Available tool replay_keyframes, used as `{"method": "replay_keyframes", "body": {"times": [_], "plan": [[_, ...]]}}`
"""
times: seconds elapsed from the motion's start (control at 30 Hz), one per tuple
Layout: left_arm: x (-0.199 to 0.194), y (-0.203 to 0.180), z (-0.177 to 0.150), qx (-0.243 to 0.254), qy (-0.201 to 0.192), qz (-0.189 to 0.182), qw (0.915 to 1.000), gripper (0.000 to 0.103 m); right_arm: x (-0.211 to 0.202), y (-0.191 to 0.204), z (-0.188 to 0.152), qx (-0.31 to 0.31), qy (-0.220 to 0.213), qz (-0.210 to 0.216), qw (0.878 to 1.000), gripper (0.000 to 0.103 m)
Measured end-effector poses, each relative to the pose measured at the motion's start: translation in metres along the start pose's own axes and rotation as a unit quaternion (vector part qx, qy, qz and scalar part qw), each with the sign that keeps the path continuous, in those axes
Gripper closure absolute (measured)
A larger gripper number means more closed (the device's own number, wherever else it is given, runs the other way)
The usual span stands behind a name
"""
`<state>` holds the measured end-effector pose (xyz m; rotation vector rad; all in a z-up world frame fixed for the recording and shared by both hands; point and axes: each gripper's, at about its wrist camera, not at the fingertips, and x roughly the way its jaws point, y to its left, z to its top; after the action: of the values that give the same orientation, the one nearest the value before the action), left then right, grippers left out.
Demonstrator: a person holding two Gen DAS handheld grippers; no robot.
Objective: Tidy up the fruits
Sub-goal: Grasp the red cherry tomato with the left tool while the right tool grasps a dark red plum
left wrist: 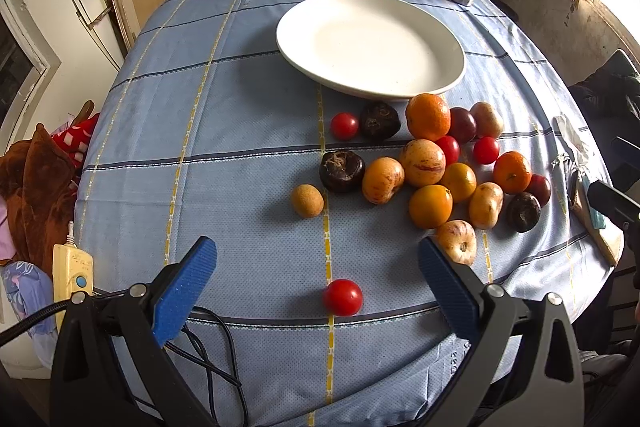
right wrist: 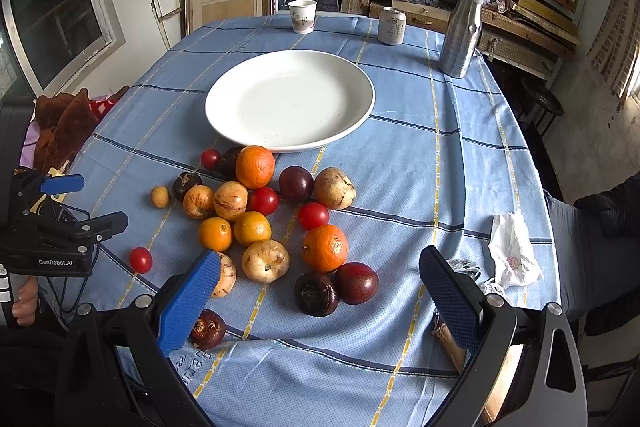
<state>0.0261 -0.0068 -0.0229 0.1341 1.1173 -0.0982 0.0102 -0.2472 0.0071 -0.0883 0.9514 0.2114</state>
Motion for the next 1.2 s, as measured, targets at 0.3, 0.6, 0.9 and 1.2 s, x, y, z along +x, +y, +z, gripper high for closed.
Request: {"method": "replay_keyframes", "body": {"times": [0.3, 0.6, 0.9, 1.2], "plan": [[0.016, 0.015, -0.017, 0.005, 0.018, -0.005, 0.9998, 0.004, 0.007, -0.012, -0.012, -0.006, -0.002, 0.018, 1.0, 0.003], [0.058, 0.022, -0.069, 0.058, 0.061, -0.006, 0.9964, 0.004, 0.035, -0.028, -0.049, 0.002, 0.051, 0.044, 0.998, 0.003], [0.072, 0.005, -0.058, 0.081, 0.05, -0.07, 0.993, 0.039, 0.046, -0.037, -0.052, 0.028, 0.064, 0.067, 0.995, 0.035], [0.068, -0.003, -0.052, 0.082, 0.041, -0.107, 0.99, 0.072, 0.06, -0.046, -0.046, 0.03, 0.06, 0.066, 0.996, 0.057]]}}
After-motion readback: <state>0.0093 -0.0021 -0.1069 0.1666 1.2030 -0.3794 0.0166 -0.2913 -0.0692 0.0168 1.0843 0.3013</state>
